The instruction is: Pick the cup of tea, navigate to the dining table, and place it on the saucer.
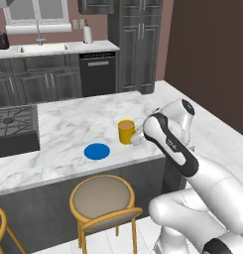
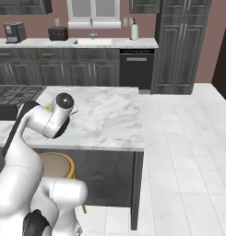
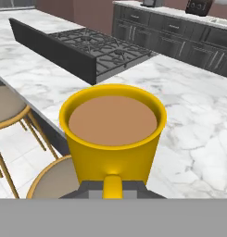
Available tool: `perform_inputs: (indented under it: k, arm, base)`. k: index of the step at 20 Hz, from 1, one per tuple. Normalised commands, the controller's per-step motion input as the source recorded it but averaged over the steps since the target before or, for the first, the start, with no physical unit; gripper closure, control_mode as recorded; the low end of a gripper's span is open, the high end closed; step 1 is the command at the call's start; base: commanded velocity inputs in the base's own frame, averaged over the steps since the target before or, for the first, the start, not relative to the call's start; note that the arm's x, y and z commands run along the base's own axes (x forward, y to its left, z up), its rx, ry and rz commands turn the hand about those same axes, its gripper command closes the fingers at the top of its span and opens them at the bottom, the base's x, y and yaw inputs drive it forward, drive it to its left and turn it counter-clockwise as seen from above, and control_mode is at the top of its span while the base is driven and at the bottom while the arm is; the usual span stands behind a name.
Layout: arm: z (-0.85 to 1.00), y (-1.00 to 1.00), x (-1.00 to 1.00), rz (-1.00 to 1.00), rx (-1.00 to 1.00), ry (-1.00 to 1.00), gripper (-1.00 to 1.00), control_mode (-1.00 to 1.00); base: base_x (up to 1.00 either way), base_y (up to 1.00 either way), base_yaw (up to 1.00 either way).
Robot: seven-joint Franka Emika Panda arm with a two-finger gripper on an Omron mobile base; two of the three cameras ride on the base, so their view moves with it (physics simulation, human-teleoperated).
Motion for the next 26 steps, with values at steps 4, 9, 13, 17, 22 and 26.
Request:
perform_inputs:
  k: [4, 9, 13, 17, 22, 26]
  arm:
    - [0.0, 0.25, 0.36, 0.04, 0.0, 0.16, 1.0, -1.0]
    - [-0.27, 0.42, 0.18, 0.11, 0.04, 0.06, 1.0, -1.0]
    - [-0.46, 0.33, 0.16, 0.1, 0.12, -0.01, 1.0, -1.0]
    - [-0.33, 0.23, 0.22, 0.04, 0.08, -0.04, 1.0, -1.0]
    - [-0.17, 0.01, 0.2, 0.0, 0.0, 0.0, 1.0, -1.0]
    - [-0.06, 0.0, 0.15, 0.0, 0.0, 0.0, 1.0, -1.0]
  base:
    - [0.0, 0.0, 0.0]
    - [0.0, 0.0, 0.0]
    - [0.0, 0.0, 0.0]
    - [0.0, 0.0, 0.0]
    - [0.0, 0.0, 0.0]
    - [0.0, 0.0, 0.0]
